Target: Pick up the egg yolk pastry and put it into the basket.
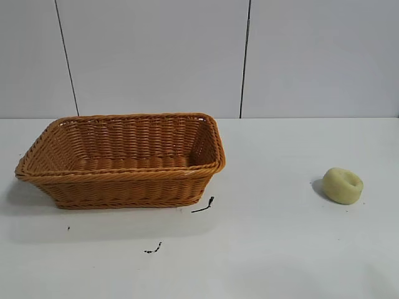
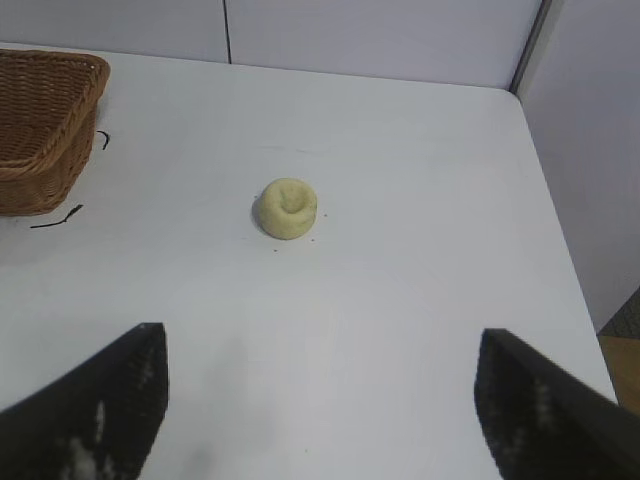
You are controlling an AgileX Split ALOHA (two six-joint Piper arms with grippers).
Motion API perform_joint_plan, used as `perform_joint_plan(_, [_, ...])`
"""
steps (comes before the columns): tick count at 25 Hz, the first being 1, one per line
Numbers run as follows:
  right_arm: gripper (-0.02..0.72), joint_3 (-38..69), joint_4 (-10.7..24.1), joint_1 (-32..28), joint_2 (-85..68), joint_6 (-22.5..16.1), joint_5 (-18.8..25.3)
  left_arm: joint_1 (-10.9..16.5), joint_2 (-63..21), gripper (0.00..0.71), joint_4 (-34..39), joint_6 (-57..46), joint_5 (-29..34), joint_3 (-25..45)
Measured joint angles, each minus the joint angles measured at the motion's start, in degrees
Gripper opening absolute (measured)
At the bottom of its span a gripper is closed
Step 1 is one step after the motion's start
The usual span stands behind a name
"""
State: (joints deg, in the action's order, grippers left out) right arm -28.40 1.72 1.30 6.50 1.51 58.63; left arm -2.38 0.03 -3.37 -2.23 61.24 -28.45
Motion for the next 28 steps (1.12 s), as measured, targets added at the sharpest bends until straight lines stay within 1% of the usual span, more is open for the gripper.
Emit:
perform_joint_plan(6, [0.689,-4.3,-0.8,0.0,22.1,0.2,-0.3,0.0,0.0,0.695,0.0,0.0,0.0,0.0])
perform_joint_plan(8, [0.689,-6.1,-0.8,0.0,31.0,0.3,-1.9,0.0,0.0,0.695,0.0,0.0,0.0,0.0])
perform_joint_plan(10, [0.689,-8.0,-0.9,0.0,39.1,0.3,-4.8,0.0,0.0,0.695,0.0,0.0,0.0,0.0])
perform_joint_plan(13, [0.689,-11.7,-1.2,0.0,51.3,0.3,-7.7,0.0,0.0,0.695,0.0,0.0,0.0,0.0])
perform_joint_plan(19, [0.689,-23.0,-1.2,0.0,72.8,0.3,-11.4,0.0,0.0,0.695,0.0,0.0,0.0,0.0])
perform_joint_plan(22, [0.689,-29.9,-1.3,0.0,81.4,0.3,-12.3,0.0,0.0,0.695,0.0,0.0,0.0,0.0])
perform_joint_plan(28, [0.689,-42.2,-1.7,0.0,94.9,0.9,-12.0,0.0,0.0,0.695,0.0,0.0,0.0,0.0])
